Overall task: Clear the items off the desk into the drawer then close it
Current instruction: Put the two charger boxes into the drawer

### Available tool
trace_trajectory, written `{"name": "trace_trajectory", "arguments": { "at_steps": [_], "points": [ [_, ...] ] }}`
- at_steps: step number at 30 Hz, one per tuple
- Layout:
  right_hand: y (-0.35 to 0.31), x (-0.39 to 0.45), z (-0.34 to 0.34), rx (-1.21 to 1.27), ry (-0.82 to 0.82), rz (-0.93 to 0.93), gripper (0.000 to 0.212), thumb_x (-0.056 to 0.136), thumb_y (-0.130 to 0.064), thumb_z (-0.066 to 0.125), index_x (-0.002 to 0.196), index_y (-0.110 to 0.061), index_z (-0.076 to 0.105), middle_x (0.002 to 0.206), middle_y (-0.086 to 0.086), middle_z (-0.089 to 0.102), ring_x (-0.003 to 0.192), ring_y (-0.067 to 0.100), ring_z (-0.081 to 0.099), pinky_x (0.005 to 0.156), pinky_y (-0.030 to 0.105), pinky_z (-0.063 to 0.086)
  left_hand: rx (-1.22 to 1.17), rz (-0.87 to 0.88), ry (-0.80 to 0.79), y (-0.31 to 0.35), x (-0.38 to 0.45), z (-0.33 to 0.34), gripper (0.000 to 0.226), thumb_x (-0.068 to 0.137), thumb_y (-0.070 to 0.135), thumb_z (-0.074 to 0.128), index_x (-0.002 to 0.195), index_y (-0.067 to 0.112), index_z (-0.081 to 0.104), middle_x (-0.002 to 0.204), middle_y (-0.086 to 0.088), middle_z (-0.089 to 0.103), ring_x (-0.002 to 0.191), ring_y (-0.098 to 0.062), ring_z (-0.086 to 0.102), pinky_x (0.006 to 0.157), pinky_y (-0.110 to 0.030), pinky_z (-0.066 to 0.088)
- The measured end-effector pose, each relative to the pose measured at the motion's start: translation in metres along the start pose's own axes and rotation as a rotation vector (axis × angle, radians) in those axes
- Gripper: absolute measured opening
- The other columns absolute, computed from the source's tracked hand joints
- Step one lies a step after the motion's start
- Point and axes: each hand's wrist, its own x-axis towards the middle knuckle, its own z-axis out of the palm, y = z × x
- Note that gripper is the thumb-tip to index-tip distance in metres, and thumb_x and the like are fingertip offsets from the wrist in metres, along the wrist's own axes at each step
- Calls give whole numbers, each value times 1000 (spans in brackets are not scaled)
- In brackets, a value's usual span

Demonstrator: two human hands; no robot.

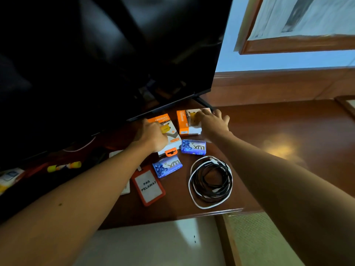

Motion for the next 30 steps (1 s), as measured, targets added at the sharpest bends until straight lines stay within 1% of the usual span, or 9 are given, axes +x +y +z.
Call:
{"name": "trace_trajectory", "arguments": {
  "at_steps": [3,6,9,13,18,22,24,27,30],
  "points": [
    [6,2,-3,-72,75,-39,60,82,-15,74,137,-25,51,148,1,46,132,36,37,97,53,34,245,132,-3,2,3,-6,71,86,23,71,148,23,37,159,-12,16,134,-38,42,98,-44,46],
    [-12,0,-11,-21,162,35,38,92,-20,60,130,-20,56,137,6,55,130,36,42,97,52,38,535,443,-178,0,16,-15,94,86,18,69,158,32,11,167,-5,-10,152,-33,7,120,-50,20],
    [-42,1,-8,104,102,103,43,97,-35,44,135,-17,53,141,12,52,133,40,38,103,57,34,644,531,-312,-4,27,-20,99,86,11,65,159,34,3,167,-1,-15,153,-28,-13,123,-53,1],
    [-48,3,3,111,8,118,54,98,-47,45,145,-21,45,153,15,36,141,43,24,106,62,28,603,456,-347,-6,27,-25,97,87,13,66,159,38,5,168,2,-9,154,-26,-1,122,-49,19],
    [-32,1,-1,114,-76,-7,57,95,-33,53,149,-28,35,154,4,29,138,45,22,104,59,29,649,348,-242,-16,28,-26,106,75,56,71,158,35,8,161,-6,14,145,-33,24,112,-50,36],
    [-29,2,-14,252,-189,-45,61,91,-18,53,149,-34,41,158,-2,31,145,38,17,112,63,17,671,230,-175,-19,26,-24,106,72,80,55,157,29,18,152,-16,35,135,-37,40,106,-47,40],
    [-31,3,-16,354,-145,-3,53,91,-24,54,142,-36,52,156,2,38,146,35,19,114,64,13,682,145,-143,-17,24,-21,108,70,91,42,153,24,27,151,-19,38,134,-39,41,104,-47,37],
    [-41,8,-10,397,-4,151,62,87,-45,57,144,-26,43,162,8,24,144,42,19,110,63,21,609,54,-67,-15,21,-13,109,73,92,36,153,18,28,153,-19,36,137,-41,37,106,-48,33],
    [-50,16,-2,406,-42,344,86,84,-62,61,151,-23,24,163,21,8,140,50,23,106,59,33,466,96,-74,-15,20,-9,99,80,74,51,156,21,16,153,-16,35,138,-40,35,108,-49,32]
  ]
}}
